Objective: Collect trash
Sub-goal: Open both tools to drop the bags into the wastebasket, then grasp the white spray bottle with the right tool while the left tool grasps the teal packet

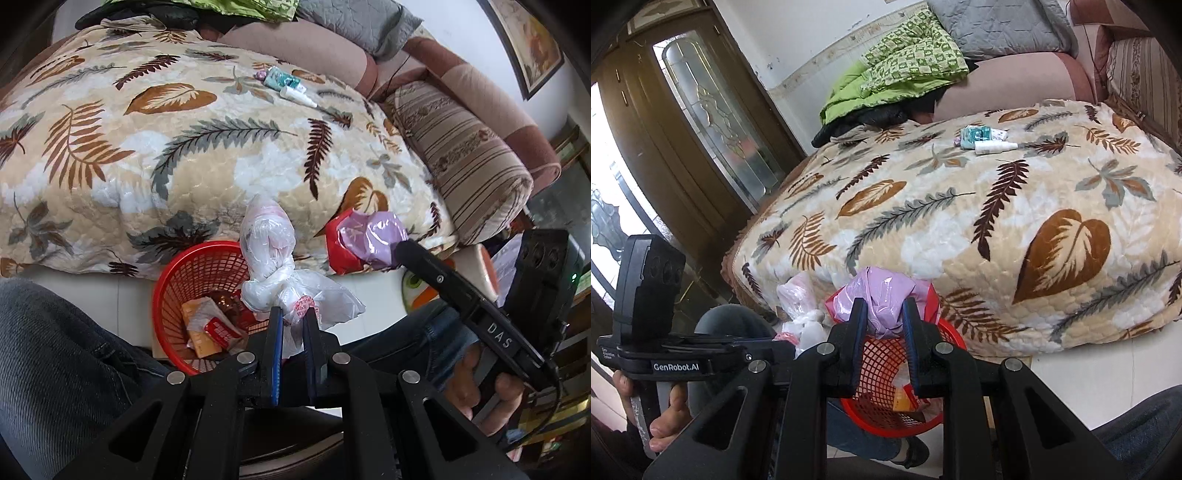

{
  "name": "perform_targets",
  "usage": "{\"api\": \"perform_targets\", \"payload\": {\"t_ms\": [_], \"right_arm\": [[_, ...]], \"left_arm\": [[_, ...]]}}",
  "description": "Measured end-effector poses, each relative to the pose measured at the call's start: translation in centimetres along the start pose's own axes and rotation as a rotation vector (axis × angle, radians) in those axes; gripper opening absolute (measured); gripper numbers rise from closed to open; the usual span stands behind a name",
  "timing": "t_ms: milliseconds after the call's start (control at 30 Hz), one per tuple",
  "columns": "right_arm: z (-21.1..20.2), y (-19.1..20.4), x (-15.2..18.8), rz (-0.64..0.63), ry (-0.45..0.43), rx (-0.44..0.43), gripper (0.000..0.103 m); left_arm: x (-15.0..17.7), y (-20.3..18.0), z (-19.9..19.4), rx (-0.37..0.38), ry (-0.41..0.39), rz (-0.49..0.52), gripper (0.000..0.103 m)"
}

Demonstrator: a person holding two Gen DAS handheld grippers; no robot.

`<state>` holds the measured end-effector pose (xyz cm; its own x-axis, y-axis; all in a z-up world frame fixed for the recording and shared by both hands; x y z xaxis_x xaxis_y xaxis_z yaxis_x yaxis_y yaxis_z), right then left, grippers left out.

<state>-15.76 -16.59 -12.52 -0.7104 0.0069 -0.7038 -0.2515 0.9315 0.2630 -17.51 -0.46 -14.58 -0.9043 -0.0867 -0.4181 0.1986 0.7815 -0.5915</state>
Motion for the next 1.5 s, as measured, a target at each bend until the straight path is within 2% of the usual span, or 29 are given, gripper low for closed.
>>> {"api": "perform_targets", "payload": {"t_ms": [200,333,400,433,467,500,567,600,667,767,833,933,1067,1167,1233,1267,1367,1433,1500], "right_arm": [[1.9,-0.3,0.1,0.024,0.044,-0.006,0.020],[2.8,-0.7,0.1,0.057,0.072,-0.048,0.023],[2.7,-1.0,-0.3,0.066,0.065,-0.038,0.032],[2.6,-1.2,-0.9,0.063,0.057,-0.036,0.033],[2.6,-1.2,-1.4,0.055,0.057,-0.040,0.033],[2.6,-1.2,-2.3,0.047,0.056,-0.049,0.033],[2.7,-1.0,-5.0,0.030,0.056,-0.074,0.039],[3.0,-1.0,-7.0,0.018,0.048,-0.078,0.047],[3.8,-1.1,-10.6,0.000,0.036,-0.065,0.059],[5.7,-2.2,-16.5,-0.024,-0.021,-0.020,0.060],[7.2,-3.8,-20.3,0.003,-0.062,0.001,0.061],[9.3,-5.9,-23.6,0.043,-0.107,0.007,0.061],[11.8,-8.3,-24.7,0.036,-0.135,0.065,0.061],[13.8,-9.9,-25.2,0.005,-0.143,0.120,0.061],[14.9,-11.1,-25.7,0.032,-0.141,0.137,0.061],[15.3,-11.6,-25.9,0.049,-0.133,0.131,0.061],[16.5,-13.3,-26.4,0.100,-0.120,0.137,0.061],[17.6,-14.3,-26.3,0.099,-0.101,0.189,0.061],[18.4,-15.2,-26.2,0.153,-0.068,0.167,0.061]], "left_arm": [[-0.1,0.8,1.2,-0.002,0.042,-0.014,0.010],[-0.1,1.5,2.0,0.011,0.071,-0.031,0.016],[-0.4,1.9,2.0,0.015,0.078,-0.041,0.027],[-0.7,2.1,1.9,0.016,0.077,-0.048,0.041],[-1.5,2.5,1.5,0.018,0.065,-0.062,0.048],[-2.1,2.7,1.1,0.025,0.054,-0.069,0.049],[-4.9,3.0,0.0,0.042,0.038,-0.068,0.055],[-6.2,3.2,-0.4,0.046,0.031,-0.062,0.056],[-10.7,3.3,-1.6,0.033,-0.013,-0.027,0.066],[-16.9,3.1,-2.2,0.011,-0.064,0.051,0.075],[-21.5,3.4,-1.8,-0.022,-0.089,0.092,0.075],[-28.2,4.2,0.0,-0.037,-0.128,0.140,0.075],[-34.0,5.8,5.1,0.021,-0.101,0.146,0.075],[-38.1,6.8,11.3,-0.012,-0.044,0.186,0.075],[-39.7,6.8,15.0,-0.020,-0.004,0.181,0.075],[-40.8,7.0,17.2,-0.007,0.021,0.154,0.075],[-42.4,7.1,20.5,0.040,0.055,0.052,0.075],[-43.0,7.5,21.8,0.030,0.075,-0.031,0.075],[-43.1,7.4,22.2,0.037,0.084,-0.059,0.075]]}}
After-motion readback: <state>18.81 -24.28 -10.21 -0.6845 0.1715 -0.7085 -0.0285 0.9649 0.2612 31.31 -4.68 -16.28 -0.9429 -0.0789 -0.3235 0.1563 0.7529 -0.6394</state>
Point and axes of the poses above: each gripper's, at about its wrist camera, not at the fingertips, and z roughly the way its jaws point, y to its left, x to its underside, the point moved 5 cm from there along z, roughly the way its jaws point, and after that the axes turned 11 degrees about x, right-handed, at the moved point
